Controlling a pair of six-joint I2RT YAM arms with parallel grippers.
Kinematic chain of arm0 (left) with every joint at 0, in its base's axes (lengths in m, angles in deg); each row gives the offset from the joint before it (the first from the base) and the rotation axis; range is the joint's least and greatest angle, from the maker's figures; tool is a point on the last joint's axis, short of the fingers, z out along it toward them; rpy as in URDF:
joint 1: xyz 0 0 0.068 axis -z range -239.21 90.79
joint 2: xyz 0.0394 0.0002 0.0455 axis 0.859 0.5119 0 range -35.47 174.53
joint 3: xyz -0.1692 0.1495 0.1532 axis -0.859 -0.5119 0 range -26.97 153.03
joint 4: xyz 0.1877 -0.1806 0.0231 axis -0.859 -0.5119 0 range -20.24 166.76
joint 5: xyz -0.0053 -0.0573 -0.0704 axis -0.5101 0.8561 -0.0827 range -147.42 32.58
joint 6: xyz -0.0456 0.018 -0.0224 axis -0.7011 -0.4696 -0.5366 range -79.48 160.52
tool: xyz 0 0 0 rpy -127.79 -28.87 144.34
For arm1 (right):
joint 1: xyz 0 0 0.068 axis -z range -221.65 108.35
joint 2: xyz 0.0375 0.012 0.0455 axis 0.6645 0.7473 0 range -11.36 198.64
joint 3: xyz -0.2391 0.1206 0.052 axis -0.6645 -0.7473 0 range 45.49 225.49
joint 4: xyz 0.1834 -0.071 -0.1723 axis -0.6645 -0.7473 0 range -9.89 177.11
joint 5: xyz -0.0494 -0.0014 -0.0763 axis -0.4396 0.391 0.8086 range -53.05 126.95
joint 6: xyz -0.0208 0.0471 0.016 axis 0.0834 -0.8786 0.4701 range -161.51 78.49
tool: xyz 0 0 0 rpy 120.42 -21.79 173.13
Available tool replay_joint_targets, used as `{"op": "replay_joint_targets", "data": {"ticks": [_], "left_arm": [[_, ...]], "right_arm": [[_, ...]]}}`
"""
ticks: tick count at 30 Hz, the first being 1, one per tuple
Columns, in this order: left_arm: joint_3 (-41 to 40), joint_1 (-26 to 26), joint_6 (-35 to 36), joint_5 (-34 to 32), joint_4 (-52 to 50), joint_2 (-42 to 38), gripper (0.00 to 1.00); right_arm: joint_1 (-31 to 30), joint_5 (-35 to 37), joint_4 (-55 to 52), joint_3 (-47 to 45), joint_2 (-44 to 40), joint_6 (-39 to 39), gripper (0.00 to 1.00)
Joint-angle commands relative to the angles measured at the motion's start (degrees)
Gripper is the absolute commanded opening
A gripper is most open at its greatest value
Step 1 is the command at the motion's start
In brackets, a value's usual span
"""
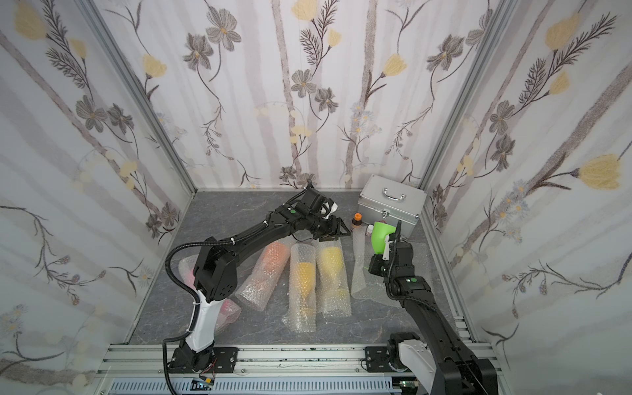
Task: Unpack wine glasses from bubble wrap
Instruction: Pick up the wine glass from the bubble wrap.
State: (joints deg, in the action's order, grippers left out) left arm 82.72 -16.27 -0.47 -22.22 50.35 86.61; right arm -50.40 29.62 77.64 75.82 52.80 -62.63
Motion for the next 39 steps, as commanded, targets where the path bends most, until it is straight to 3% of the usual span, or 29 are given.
{"op": "replay_joint_targets", "data": {"ticks": [1, 9, 16, 26, 32, 39], "left_arm": [[0.13, -1.11, -2.84, 2.51, 3.27, -1.77, 0.64], [-3.87, -5.11, -10.27, 7.82, 10.22, -6.29, 0.64], [-6.92, -7.85, -11.4, 10.67, 10.28, -9.28, 0.64], [-8.83, -8.42, -9.08, 11.31, 7.07, -11.2, 0.58], [-7.77, -8.4, -7.13, 10.81, 3.8, -10.59, 0.49], [-3.89, -7.31, 0.44, 5.88, -6.86, -9.81, 0.28]], "right_arm": [[-3.94, 4.11, 7.26, 0.97, -0.48, 5.03, 0.06], [-14.11, 13.49, 14.86, 1.53, 1.9, 11.92, 0.07], [-23.81, 23.56, 20.14, 1.27, 4.66, 20.09, 0.07], [-28.48, 28.79, 23.08, 0.81, 6.46, 23.15, 0.07], [-30.19, 31.41, 23.33, 0.45, 6.68, 24.81, 0.07], [-33.2, 37.25, 22.26, 1.45, 8.52, 28.41, 0.07]]}}
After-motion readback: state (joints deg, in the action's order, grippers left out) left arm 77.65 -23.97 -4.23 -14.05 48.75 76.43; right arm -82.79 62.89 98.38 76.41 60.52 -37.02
